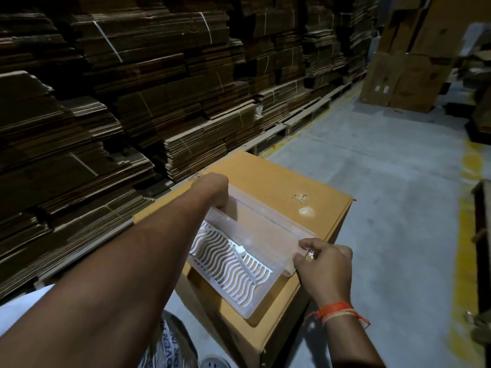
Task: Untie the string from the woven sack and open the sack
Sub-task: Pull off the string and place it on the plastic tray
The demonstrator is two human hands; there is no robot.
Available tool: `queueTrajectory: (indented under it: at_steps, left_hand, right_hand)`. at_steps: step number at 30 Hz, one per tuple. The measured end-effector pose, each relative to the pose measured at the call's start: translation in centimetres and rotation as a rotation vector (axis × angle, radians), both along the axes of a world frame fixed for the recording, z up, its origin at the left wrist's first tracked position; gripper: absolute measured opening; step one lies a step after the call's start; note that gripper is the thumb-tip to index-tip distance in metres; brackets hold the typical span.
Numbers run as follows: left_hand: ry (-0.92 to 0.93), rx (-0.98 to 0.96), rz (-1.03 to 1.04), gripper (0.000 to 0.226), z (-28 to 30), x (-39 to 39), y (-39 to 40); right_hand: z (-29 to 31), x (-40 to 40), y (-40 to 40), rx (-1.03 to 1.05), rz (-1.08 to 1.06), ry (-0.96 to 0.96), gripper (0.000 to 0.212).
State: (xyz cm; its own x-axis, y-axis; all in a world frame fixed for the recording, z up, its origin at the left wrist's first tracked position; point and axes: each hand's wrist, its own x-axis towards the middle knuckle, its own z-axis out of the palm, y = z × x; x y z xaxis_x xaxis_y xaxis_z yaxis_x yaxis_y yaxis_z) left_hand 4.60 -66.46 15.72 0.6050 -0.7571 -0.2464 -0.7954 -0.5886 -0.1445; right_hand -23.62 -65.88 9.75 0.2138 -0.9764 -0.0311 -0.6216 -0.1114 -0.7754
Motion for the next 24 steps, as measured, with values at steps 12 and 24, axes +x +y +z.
queueTrajectory:
  at_steps: [12,24]
  left_hand:
    - [0.537,-0.807,0.341,0.087,2.3,-0.5,1.3]
    - [0.746,-1.158,0.595,0.005,2.7,3.3,8.7]
  right_hand:
    - [1.8,-1.4,0.2,-0.27,-0.068,-0.4,0.035]
    - [3.8,-1.9,5.4,-0.506,0.223,-0.491,0.046]
